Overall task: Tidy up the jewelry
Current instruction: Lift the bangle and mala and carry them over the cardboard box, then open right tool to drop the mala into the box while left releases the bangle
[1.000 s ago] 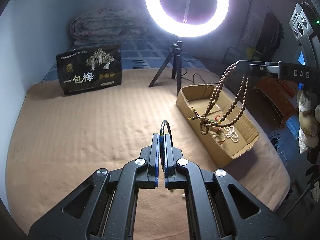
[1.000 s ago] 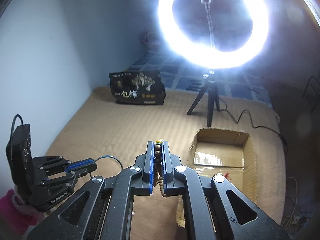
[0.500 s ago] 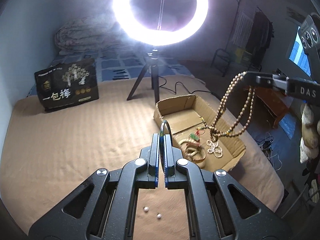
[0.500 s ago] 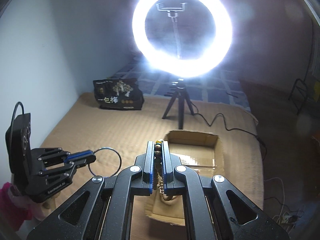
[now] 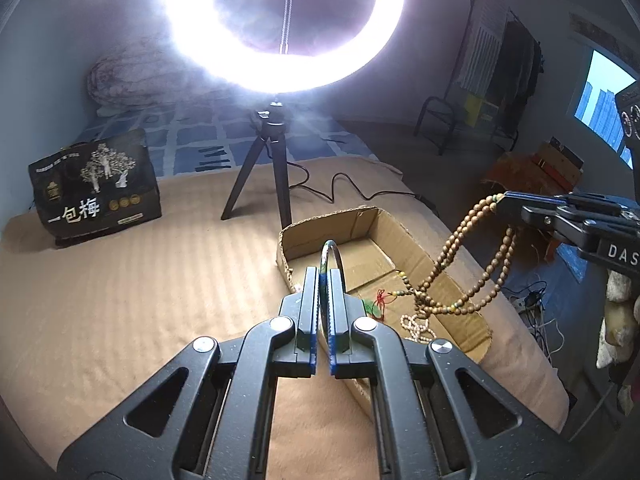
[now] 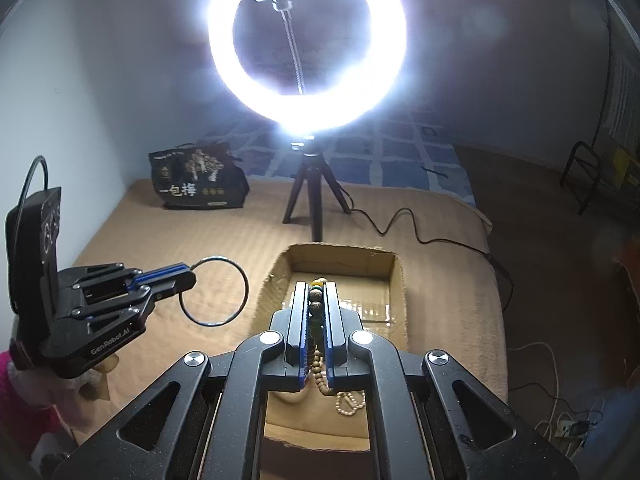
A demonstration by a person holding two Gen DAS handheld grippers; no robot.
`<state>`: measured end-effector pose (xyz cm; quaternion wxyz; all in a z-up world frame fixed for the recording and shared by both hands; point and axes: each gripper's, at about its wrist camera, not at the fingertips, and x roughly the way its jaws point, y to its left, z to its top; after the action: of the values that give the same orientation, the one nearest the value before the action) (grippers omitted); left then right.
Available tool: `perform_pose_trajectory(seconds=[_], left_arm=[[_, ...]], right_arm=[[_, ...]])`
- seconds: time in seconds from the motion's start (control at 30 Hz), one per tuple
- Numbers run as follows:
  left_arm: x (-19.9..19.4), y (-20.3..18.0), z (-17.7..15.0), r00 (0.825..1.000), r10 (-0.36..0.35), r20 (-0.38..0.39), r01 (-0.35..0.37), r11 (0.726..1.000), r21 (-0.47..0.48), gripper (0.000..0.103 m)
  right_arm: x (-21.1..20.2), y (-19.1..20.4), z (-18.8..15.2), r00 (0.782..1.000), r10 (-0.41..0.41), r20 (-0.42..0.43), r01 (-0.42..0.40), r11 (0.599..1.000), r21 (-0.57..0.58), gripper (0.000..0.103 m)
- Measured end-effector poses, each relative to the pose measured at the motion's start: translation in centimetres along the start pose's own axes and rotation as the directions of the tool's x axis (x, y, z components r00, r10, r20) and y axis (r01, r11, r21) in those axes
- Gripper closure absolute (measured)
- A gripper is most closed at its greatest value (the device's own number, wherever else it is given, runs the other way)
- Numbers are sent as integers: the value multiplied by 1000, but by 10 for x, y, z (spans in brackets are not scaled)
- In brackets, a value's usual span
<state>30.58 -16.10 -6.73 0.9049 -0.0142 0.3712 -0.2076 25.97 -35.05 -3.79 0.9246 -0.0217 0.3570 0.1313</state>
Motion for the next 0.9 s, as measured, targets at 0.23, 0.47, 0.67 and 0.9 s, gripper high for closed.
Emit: perform_pose_trajectory(seconds=[0.23,0.47,0.67,0.9], left_arm=[[29,-5,2,1000,13,-26,-13,1000,17,102],[51,-7,1,998,20,-52,-19,999,28,102],[66,-9,-3,997,25,-77,-22,999,38,102],[78,-11,-7,995,21,-100,-17,999,45,102]], right_arm=[[16,-18,-6,1000,-18,-21,19,1000,15,98],[35,-32,-14,999,-16,-50,18,999,38,98],[49,-34,-20,997,-10,-77,14,999,43,98],[63,-34,-27,994,5,-108,0,999,45,98]])
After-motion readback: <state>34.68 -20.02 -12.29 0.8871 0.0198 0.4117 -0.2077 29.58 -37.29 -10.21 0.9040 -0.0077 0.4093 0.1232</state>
